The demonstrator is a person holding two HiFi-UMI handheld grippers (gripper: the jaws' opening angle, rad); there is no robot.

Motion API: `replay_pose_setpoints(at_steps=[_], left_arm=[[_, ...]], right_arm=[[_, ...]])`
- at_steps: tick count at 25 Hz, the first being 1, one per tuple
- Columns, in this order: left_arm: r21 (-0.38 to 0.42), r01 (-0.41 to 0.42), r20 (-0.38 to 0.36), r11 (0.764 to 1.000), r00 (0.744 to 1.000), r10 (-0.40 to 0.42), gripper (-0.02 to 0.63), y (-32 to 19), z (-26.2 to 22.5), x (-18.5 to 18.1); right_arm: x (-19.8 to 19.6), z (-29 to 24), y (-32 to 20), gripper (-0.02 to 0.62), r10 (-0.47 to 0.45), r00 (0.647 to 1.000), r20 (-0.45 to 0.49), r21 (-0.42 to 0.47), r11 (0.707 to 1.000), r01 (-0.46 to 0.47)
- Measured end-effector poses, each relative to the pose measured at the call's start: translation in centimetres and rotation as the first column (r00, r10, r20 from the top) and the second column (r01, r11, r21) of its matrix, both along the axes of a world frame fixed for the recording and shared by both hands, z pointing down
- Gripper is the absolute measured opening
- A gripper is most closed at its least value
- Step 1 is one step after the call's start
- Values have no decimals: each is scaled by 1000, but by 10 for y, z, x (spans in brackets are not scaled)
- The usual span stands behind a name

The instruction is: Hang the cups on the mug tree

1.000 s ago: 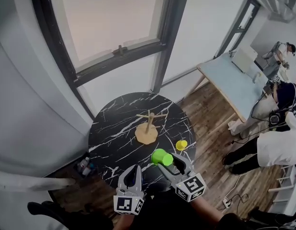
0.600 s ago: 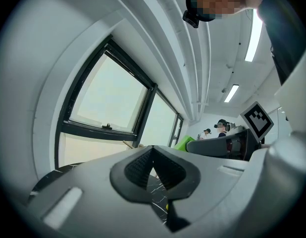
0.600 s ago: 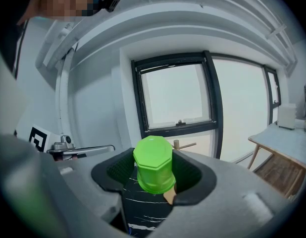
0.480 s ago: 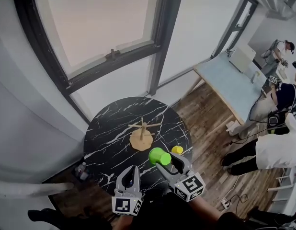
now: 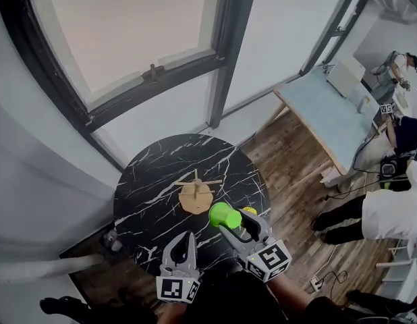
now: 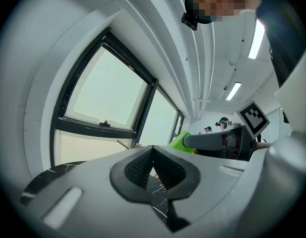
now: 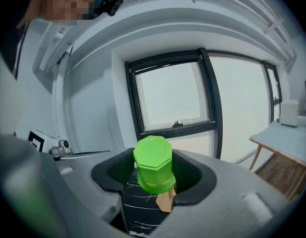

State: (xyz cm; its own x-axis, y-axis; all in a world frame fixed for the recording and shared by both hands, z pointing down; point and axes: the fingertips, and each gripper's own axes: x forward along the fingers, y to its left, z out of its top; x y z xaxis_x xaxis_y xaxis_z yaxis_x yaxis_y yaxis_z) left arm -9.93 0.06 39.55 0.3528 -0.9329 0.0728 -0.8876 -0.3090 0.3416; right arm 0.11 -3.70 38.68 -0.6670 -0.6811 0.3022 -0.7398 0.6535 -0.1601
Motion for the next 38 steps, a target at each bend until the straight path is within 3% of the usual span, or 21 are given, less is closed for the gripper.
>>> replay_pose_setpoints(at_steps=[18, 38], left_arm=[[-37, -8, 8, 999, 1000, 9, 0, -56, 15, 14], [-74, 3, 10, 997, 1000, -3, 0, -82, 34, 26]], right_arm=[[13, 2, -61, 238, 21, 999, 45, 1, 1000, -21], [15, 20, -95, 238, -5, 997, 80, -24, 1000, 7]])
